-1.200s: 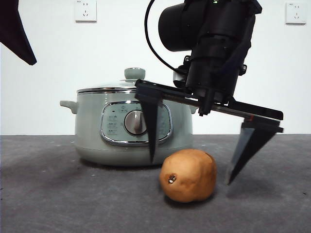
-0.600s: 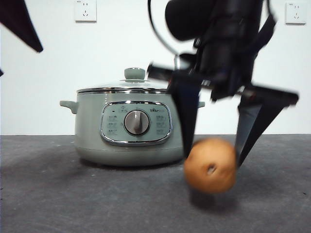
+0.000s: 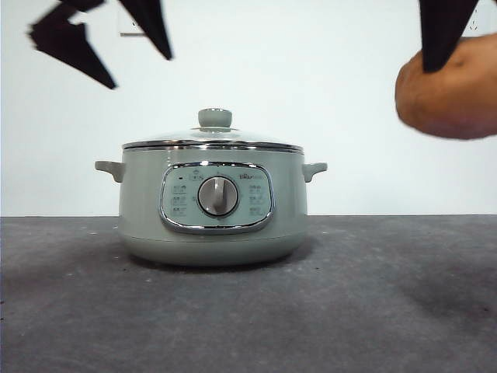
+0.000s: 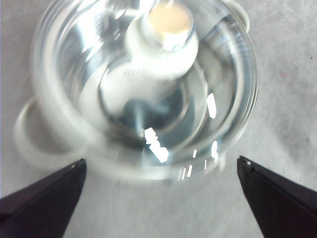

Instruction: Pick up the potato,open the lid,put the potato in the pot,close the lid

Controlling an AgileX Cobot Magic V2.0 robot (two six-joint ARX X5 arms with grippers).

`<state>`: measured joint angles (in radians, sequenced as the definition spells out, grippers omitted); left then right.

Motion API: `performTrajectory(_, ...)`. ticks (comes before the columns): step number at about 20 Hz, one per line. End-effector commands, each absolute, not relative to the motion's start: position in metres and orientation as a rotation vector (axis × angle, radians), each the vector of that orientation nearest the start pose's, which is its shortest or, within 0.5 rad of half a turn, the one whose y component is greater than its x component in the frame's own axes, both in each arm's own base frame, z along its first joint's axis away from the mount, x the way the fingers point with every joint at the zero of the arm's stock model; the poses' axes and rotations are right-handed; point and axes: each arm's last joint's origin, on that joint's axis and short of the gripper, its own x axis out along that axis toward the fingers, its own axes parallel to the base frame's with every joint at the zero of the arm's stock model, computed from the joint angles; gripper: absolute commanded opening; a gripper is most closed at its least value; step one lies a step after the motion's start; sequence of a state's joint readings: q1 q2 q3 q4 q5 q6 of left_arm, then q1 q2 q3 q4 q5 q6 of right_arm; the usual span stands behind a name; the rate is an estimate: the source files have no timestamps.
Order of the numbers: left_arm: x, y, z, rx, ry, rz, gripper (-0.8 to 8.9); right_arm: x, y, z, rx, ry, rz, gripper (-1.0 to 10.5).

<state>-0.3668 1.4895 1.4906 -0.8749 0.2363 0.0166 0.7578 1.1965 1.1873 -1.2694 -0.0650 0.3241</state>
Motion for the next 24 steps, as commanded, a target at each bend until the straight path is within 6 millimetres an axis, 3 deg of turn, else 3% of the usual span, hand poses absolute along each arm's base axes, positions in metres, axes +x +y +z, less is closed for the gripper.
performTrajectory(1, 0.299, -0.132, 0.356, 0.097, 0.869, -0.597, 6.29, 0.138, 0.132, 0.32, -0.199, 1.282, 0.482, 0.0)
performTrajectory(5, 0.326, -0.161, 0.361, 0.144, 0.835, -0.603, 6.29, 0.133, 0.125, 0.321, -0.236, 1.283, 0.436, 0.0)
performTrajectory(10, 0.353, -0.182, 0.343, 0.171, 0.804, -0.592, 6.28, 0.132, 0.124, 0.321, -0.278, 1.289, 0.428, 0.0)
performTrajectory(14, 0.361, -0.187, 0.333, 0.177, 0.807, -0.585, 6.28, 0.133, 0.124, 0.321, -0.282, 1.277, 0.436, 0.0)
performTrajectory(24, 0.361, -0.188, 0.332, 0.179, 0.806, -0.555, 6.27, 0.133, 0.124, 0.321, -0.3, 1.27, 0.444, 0.0)
